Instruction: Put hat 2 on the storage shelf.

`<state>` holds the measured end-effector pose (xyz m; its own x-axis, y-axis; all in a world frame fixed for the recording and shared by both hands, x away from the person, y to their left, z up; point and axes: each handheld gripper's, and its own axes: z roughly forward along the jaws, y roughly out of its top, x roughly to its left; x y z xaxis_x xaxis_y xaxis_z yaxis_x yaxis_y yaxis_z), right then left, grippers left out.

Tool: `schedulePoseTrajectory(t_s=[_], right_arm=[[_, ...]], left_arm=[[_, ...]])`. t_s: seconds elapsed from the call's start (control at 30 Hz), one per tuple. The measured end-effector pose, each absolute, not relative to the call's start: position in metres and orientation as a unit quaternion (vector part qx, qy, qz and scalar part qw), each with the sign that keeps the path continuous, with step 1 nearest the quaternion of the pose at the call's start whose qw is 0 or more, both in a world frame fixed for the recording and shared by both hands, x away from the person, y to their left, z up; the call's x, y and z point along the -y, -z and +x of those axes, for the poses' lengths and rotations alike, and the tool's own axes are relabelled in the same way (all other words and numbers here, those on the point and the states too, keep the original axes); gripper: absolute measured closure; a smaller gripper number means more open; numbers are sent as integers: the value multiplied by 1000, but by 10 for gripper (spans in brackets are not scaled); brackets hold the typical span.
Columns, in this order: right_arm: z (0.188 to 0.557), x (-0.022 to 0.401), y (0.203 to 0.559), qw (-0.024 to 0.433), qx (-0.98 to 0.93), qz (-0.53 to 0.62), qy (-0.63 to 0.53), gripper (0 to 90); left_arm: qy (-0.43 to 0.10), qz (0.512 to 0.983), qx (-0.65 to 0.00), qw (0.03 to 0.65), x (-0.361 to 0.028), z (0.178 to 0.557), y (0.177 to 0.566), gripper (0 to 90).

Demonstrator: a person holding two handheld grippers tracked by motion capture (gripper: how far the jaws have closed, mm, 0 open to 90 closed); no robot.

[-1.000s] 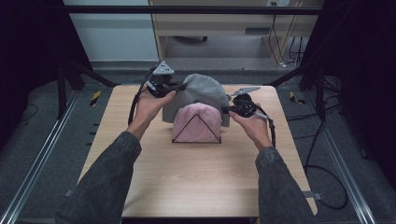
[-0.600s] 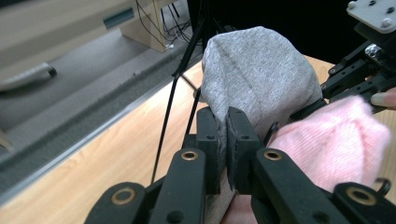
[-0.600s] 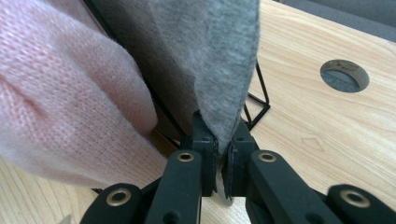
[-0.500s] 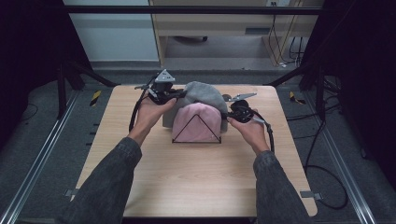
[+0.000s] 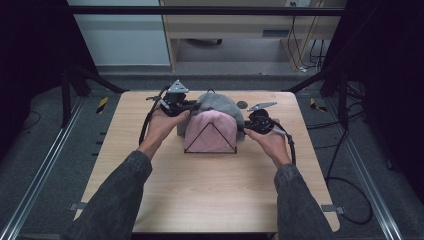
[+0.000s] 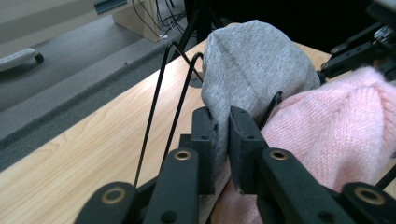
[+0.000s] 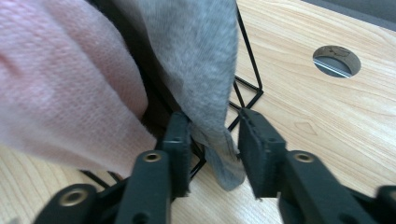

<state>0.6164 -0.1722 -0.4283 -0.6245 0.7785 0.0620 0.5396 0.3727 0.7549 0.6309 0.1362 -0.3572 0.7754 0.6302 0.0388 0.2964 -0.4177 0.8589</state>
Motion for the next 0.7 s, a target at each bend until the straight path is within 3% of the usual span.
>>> schedulePoseTrajectory(t_s=[0.17,0.2,0.4,0.7], right_arm=[[610,177,425,168,-814,410,-377,470],[608,179,423,172,-812,413,-375,448],[603,182,417,183,-810,413,-375,421],[594,187,399,199,-806,408,-381,376]], left_arm=[[-186,818,-290,461,-136,629,357,728],[-189,817,-291,461,-135,628,357,683],[-199,818,-290,454,-135,624,353,641],[-211,814,-300,450,-136,615,337,454]])
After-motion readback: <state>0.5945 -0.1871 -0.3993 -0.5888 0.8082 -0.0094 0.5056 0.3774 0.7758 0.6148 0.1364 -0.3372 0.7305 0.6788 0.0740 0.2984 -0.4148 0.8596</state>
